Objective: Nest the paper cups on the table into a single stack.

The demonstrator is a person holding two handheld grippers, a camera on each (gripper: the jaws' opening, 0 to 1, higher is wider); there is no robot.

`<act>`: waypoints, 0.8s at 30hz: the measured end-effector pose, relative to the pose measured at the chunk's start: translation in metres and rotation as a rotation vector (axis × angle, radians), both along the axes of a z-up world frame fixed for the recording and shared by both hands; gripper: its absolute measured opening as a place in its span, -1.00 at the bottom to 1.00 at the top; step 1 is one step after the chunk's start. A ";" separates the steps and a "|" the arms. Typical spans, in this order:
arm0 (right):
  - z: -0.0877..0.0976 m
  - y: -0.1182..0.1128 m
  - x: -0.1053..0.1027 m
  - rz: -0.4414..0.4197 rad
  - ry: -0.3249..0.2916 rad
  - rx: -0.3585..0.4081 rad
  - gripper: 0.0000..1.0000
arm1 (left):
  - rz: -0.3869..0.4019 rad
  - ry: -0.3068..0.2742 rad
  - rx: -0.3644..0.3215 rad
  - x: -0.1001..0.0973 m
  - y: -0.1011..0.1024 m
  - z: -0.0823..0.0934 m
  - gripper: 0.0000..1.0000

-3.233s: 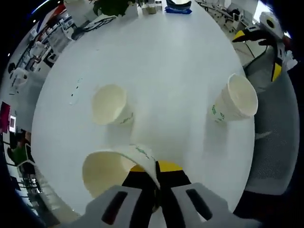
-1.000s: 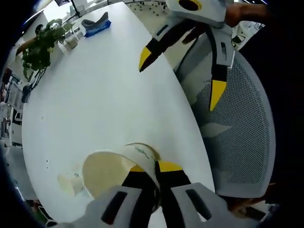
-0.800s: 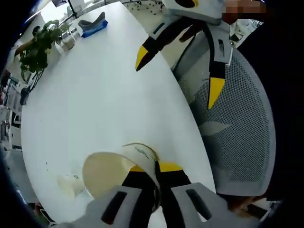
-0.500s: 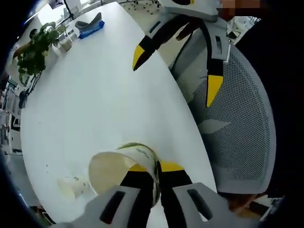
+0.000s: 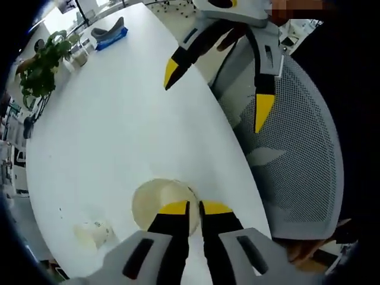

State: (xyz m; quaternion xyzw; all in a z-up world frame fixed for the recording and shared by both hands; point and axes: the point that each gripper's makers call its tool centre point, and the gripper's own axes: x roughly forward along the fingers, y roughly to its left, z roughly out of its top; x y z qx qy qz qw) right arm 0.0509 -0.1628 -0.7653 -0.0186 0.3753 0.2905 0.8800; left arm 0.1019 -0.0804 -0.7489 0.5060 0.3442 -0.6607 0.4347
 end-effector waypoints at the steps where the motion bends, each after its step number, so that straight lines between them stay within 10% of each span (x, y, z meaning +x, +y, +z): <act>1: 0.000 0.000 0.000 0.000 0.000 0.000 0.76 | 0.000 -0.001 0.000 0.000 0.001 0.001 -0.91; 24: 0.002 0.003 0.004 0.005 -0.007 0.002 0.77 | 0.079 -0.002 -0.090 0.026 0.010 0.035 -0.69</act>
